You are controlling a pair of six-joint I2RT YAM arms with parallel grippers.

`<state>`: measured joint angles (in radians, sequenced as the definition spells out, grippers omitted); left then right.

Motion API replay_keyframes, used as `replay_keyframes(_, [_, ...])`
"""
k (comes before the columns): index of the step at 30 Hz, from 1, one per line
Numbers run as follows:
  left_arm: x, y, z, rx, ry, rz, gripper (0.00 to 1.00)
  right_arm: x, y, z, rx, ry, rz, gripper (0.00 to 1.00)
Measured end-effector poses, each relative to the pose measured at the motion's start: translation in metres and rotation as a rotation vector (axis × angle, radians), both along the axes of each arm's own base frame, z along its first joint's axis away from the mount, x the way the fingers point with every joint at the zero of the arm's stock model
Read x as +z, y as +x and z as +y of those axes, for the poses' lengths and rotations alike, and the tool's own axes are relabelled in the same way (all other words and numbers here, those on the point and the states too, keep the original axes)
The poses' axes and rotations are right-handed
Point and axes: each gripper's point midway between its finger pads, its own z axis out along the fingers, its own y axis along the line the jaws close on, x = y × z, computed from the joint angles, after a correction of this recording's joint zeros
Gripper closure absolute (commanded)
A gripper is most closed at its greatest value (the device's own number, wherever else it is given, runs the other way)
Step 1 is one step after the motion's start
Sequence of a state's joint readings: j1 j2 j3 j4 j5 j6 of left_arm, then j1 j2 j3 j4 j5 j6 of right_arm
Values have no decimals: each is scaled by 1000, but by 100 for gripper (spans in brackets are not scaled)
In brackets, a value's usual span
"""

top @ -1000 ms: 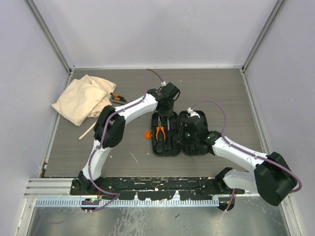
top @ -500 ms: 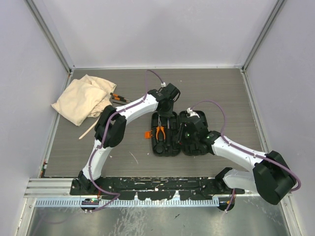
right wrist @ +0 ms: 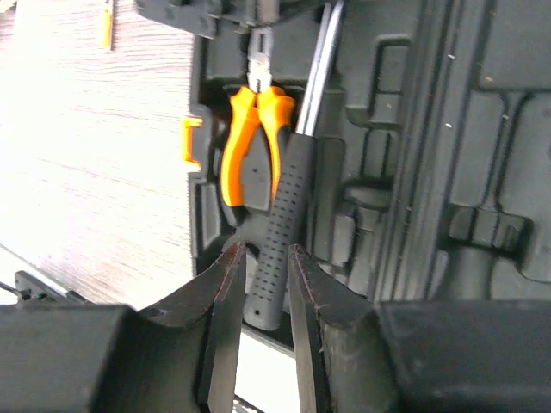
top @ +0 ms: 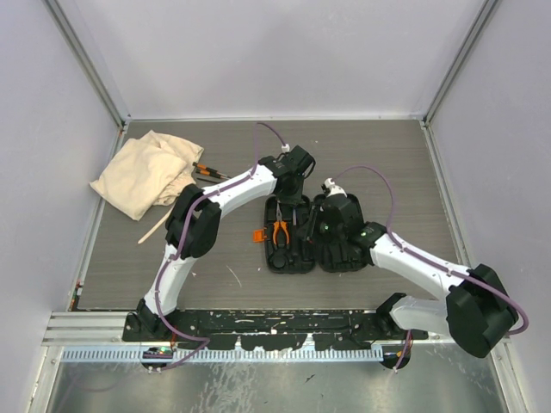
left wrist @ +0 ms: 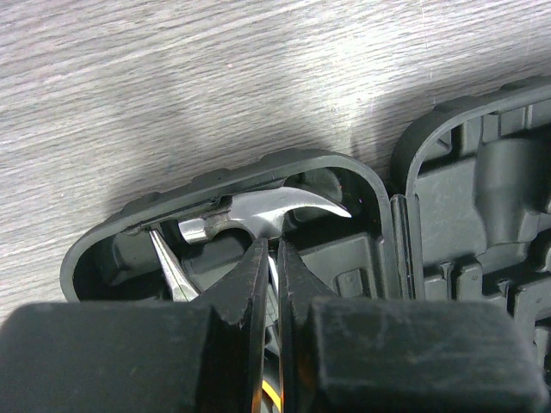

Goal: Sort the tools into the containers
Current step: Place the hammer in the storage box.

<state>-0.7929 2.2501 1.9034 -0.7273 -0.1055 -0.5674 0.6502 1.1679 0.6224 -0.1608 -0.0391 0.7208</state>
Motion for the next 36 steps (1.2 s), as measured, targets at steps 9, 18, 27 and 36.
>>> replay_keyframes(9, [0,0,0,-1,0,0,94,-9,-3,15,47,-21,33,66])
replay_keyframes(18, [0,0,0,-1,0,0,95,-30,-9,15,58,-75,81,70])
replay_keyframes(27, [0,0,0,-1,1,2,95,-43,-11,12,51,-126,94,78])
replay_keyframes(36, [-2,-1,0,-3,1,7,97,-48,-10,8,35,-156,91,88])
